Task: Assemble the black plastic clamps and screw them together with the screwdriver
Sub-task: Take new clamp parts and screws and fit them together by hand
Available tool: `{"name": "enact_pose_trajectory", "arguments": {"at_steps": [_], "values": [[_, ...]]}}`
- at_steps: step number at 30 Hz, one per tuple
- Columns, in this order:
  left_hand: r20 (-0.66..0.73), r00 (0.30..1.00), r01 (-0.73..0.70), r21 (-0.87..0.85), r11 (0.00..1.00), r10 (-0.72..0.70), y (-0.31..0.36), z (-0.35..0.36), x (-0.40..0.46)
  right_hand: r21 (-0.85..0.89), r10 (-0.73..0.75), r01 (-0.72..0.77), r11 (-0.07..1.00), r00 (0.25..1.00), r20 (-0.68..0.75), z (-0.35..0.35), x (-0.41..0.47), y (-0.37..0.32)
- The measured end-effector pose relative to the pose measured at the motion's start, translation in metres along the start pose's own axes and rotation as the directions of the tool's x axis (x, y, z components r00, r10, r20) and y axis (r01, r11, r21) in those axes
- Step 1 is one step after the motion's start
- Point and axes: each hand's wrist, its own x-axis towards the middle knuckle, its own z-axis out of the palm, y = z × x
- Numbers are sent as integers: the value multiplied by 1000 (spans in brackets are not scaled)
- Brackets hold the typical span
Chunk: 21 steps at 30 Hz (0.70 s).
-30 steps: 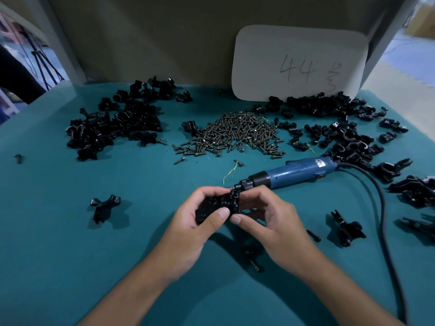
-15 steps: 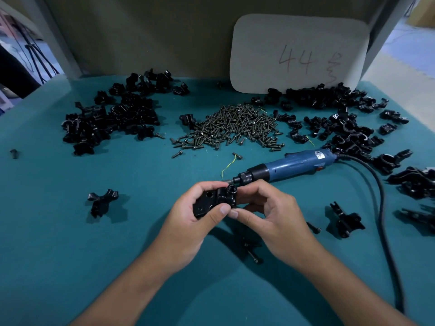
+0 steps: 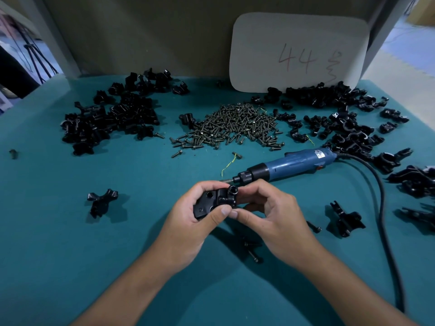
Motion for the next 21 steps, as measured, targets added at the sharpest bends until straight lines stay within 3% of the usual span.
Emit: {"name": "enact_pose_trajectory", "arguments": {"at_steps": [21], "values": [[5, 1000, -16, 14, 1000, 16, 0, 1, 0, 13, 42, -42, 999, 999, 14, 0, -1, 2]]}}
